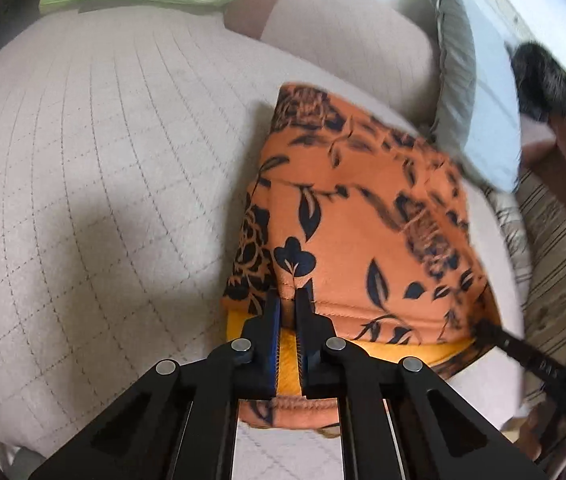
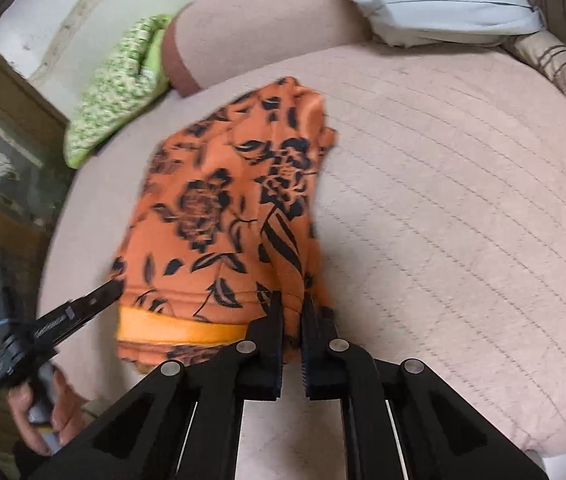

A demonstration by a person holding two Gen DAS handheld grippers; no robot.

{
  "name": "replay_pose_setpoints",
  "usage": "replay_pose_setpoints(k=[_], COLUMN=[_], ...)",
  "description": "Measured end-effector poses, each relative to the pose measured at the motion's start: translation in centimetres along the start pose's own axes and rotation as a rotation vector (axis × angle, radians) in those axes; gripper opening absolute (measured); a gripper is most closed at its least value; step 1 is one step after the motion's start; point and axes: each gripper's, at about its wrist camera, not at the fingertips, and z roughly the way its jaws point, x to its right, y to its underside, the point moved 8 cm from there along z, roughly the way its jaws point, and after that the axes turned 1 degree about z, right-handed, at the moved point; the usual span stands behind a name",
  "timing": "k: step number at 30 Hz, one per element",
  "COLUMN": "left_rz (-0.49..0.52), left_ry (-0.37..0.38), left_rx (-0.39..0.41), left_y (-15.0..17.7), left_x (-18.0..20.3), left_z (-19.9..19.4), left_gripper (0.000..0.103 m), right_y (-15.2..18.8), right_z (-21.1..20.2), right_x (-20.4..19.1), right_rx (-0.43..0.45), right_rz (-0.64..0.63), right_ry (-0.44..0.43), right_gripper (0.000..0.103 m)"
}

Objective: Fold small clothes

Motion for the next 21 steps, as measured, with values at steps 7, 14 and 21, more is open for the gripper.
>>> replay_pose_setpoints(k=[7, 14, 21], left_rz=[0.083, 0.093, 0.205], left_ry=[-0.071, -0.028, -0.101], left_rx=[0.037, 0.089, 0.131], left_y=[0.6, 1.9, 3.5], left_x=[0.6, 0.3, -0.4], left_z=[-0.5, -3.6, -5.9], left_gripper=[0.008, 0.029, 0.039], right_y=[1.4, 1.5, 1.8], right_z=[3.4, 2.8, 0.6], right_x=[1.0, 0.4, 0.2], right_rx=[-0.05, -0.039, -0.02], right_rz=[-0.002, -0.022, -0.039], right_ry=[0.048, 0.007, -0.087], right_gripper=[0.006, 0.014, 0.033])
